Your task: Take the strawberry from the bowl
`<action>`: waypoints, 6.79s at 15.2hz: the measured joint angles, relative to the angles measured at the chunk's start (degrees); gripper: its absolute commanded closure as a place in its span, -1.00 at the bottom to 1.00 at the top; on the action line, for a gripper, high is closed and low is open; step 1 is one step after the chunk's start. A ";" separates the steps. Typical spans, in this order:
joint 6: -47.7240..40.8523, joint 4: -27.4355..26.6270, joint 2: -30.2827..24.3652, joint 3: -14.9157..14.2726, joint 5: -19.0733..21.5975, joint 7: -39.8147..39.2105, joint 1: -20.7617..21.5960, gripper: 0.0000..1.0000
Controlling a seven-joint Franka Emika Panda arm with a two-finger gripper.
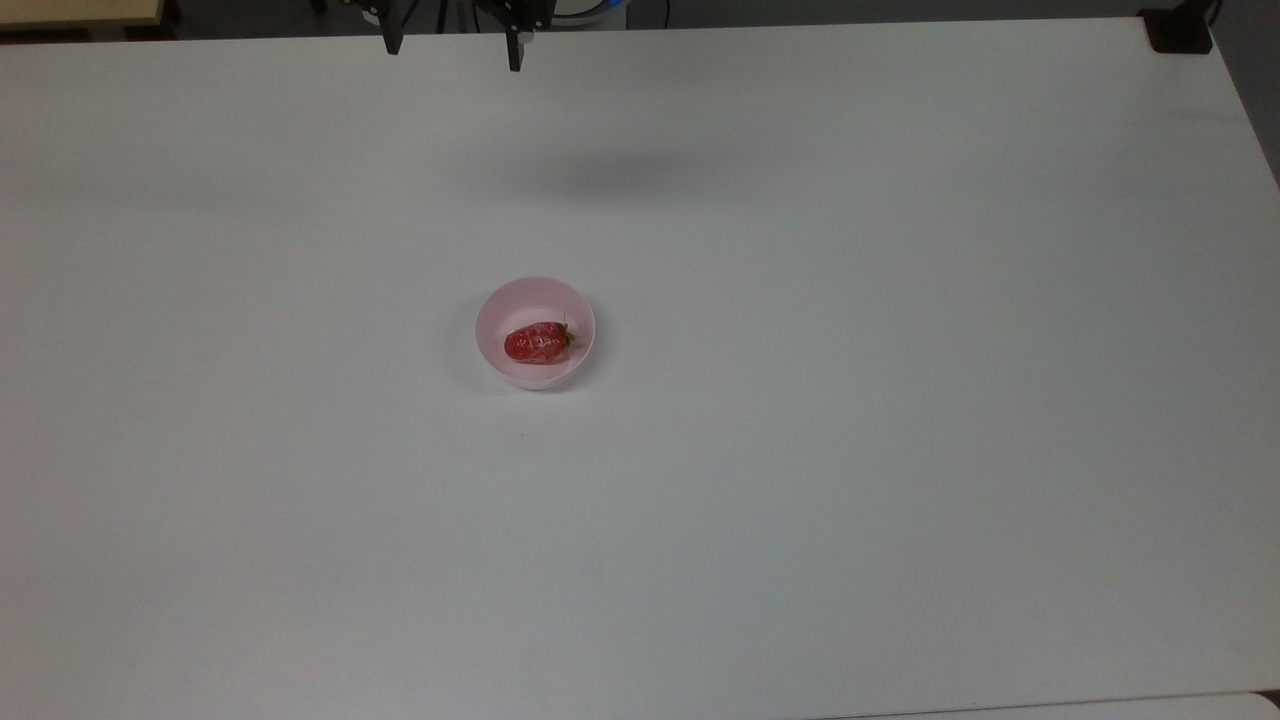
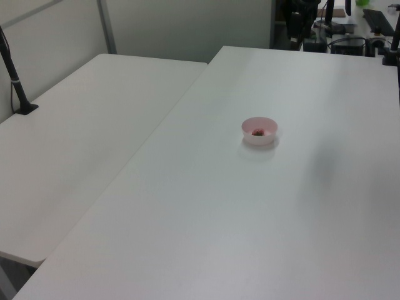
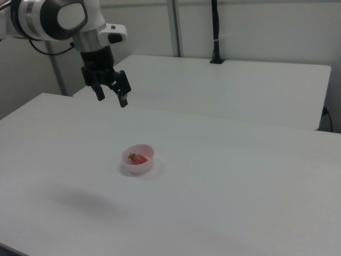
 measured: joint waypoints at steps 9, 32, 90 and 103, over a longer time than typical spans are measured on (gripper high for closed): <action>0.00 0.00 -0.24 -0.06 0.00 -1.06 0.00 -1.00; 23.58 -3.42 21.29 0.54 -0.37 -9.78 1.75 -0.78; 34.36 -6.29 25.66 0.32 -1.64 31.27 -0.07 0.42; 34.79 -5.83 26.17 0.31 -6.38 30.95 -0.14 -0.83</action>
